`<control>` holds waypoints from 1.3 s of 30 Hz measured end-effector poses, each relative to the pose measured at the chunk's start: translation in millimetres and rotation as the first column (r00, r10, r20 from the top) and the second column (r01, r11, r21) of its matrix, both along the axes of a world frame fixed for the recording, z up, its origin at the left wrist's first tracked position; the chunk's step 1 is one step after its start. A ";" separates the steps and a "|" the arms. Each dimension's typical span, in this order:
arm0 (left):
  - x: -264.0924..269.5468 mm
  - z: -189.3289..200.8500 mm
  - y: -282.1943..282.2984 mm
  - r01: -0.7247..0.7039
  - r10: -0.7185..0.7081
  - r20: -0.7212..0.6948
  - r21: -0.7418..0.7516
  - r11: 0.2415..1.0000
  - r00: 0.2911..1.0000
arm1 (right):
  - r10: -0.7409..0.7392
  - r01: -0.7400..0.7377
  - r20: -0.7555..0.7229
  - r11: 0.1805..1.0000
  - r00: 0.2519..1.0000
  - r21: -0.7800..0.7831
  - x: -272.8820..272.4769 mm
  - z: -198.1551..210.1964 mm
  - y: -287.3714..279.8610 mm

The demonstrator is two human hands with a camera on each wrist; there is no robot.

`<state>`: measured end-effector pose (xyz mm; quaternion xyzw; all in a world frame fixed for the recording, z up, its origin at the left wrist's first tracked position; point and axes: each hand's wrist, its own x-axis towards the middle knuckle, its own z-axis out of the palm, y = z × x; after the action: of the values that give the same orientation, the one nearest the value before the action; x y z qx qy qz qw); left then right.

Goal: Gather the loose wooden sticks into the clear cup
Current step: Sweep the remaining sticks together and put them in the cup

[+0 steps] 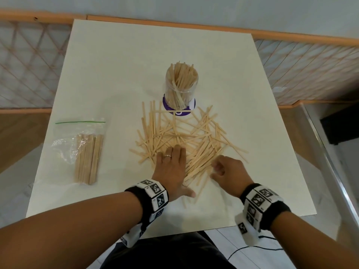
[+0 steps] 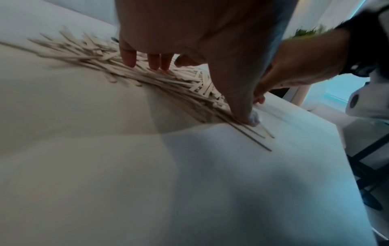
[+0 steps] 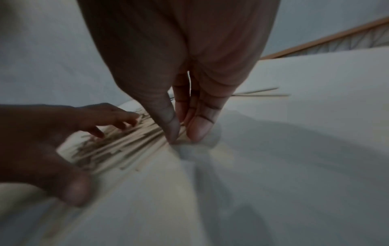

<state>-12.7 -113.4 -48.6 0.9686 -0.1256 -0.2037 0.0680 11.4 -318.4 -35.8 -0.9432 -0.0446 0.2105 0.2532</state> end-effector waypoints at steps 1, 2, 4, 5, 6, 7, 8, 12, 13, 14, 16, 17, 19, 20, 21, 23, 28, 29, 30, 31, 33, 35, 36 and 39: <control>2.8 -0.2 -1.8 -0.019 0.019 0.015 0.000 1.000 1.000 | -0.012 0.011 0.006 0.999 1.000 0.050 3.2 -0.2 9.0; 5.7 -0.6 -2.5 -0.033 0.033 0.032 -0.005 0.999 0.999 | 0.001 -0.002 0.015 0.997 1.000 0.077 6.1 1.0 15.9; 12.7 1.6 -0.4 -0.043 0.045 0.060 -0.031 0.999 0.997 | 0.150 -0.147 0.097 0.988 0.984 -0.041 10.6 4.1 20.3; 17.1 3.1 2.5 -0.046 0.049 0.067 -0.053 0.998 0.997 | 0.273 -0.250 0.125 0.953 0.954 -0.173 14.5 5.2 18.9; 21.0 3.9 5.8 -0.046 0.052 0.070 -0.080 0.996 0.996 | 0.390 -0.342 0.124 0.893 0.912 -0.294 19.1 6.2 16.3; 24.3 4.6 9.4 -0.044 0.051 0.067 -0.106 0.993 0.996 | 0.478 -0.414 0.089 0.828 0.874 -0.377 25.2 6.8 14.4; 26.7 4.9 12.5 -0.040 0.047 0.055 -0.128 0.991 0.997 | 0.531 -0.468 0.045 0.781 0.846 -0.413 31.8 7.3 13.9; 35.0 2.4 18.4 -0.071 0.067 -0.025 -0.223 0.972 0.997 | 0.638 -0.567 0.037 0.708 0.769 -0.421 60.6 1.6 21.2; 36.6 1.9 18.0 -0.078 0.072 -0.035 -0.235 0.969 0.997 | 0.658 -0.580 0.061 0.700 0.750 -0.416 66.3 0.8 24.8; 37.9 1.2 17.4 -0.084 0.079 -0.032 -0.238 0.967 0.996 | 0.672 -0.586 0.088 0.697 0.736 -0.414 71.5 0.4 28.6; 39.5 0.4 16.0 -0.102 0.100 -0.019 -0.240 0.965 0.995 | 0.693 -0.599 0.130 0.690 0.709 -0.407 80.0 2.2 36.6; 41.2 0.4 15.8 -0.114 0.114 -0.016 -0.248 0.962 0.993 | 0.704 -0.613 0.137 0.683 0.697 -0.397 83.9 4.0 41.2; 45.2 0.4 16.8 -0.143 0.139 -0.034 -0.271 0.952 0.990 | 0.727 -0.650 0.113 0.664 0.677 -0.370 88.9 6.6 50.1; 47.7 1.0 17.8 -0.156 0.147 -0.053 -0.280 0.947 0.988 | 0.737 -0.670 0.086 0.651 0.670 -0.357 90.3 6.9 54.0; 49.6 2.6 18.6 -0.168 0.154 -0.071 -0.288 0.943 0.985 | 0.746 -0.689 0.057 0.639 0.664 -0.343 91.0 6.7 57.1; 52.9 6.1 21.0 -0.204 0.183 -0.095 -0.319 0.925 0.978 | 0.751 -0.712 0.003 0.628 0.661 -0.314 92.0 5.7 63.1; 60.1 16.6 26.9 -0.316 0.291 -0.128 -0.466 0.826 0.948 | 0.709 -0.699 -0.078 0.660 0.701 -0.275 90.9 1.6 75.7; 62.1 19.1 29.0 -0.330 0.308 -0.129 -0.489 0.807 0.943 | 0.698 -0.689 -0.071 0.676 0.712 -0.260 90.5 1.0 76.9; 64.0 21.2 31.7 -0.344 0.325 -0.128 -0.500 0.795 0.937 | 0.692 -0.683 -0.059 0.688 0.719 -0.247 89.9 0.3 77.2; 66.2 23.6 35.1 -0.353 0.338 -0.124 -0.499 0.792 0.933 | 0.689 -0.678 -0.050 0.695 0.723 -0.239 89.4 0.1 77.8; 70.6 26.4 42.5 -0.357 0.347 -0.117 -0.495 0.792 0.931 | 0.679 -0.666 -0.032 0.709 0.734 -0.230 89.4 0.4 78.6; 76.3 30.1 49.0 -0.354 0.338 -0.129 -0.518 0.779 0.932 | 0.662 -0.646 -0.010 0.728 0.749 -0.229 91.0 2.0 80.4; 79.4 32.8 51.9 -0.351 0.333 -0.134 -0.532 0.770 0.933 | 0.658 -0.642 -0.004 0.734 0.753 -0.220 92.3 2.8 81.5; 90.8 45.3 61.9 -0.337 0.296 -0.164 -0.547 0.767 0.941 | 0.654 -0.642 0.004 0.744 0.756 -0.183 98.4 4.6 83.2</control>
<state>78.2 -51.5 -3.3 0.9038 -0.0130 -0.1754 0.3902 109.8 -235.2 -31.2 -0.8936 -0.3598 0.2559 0.0810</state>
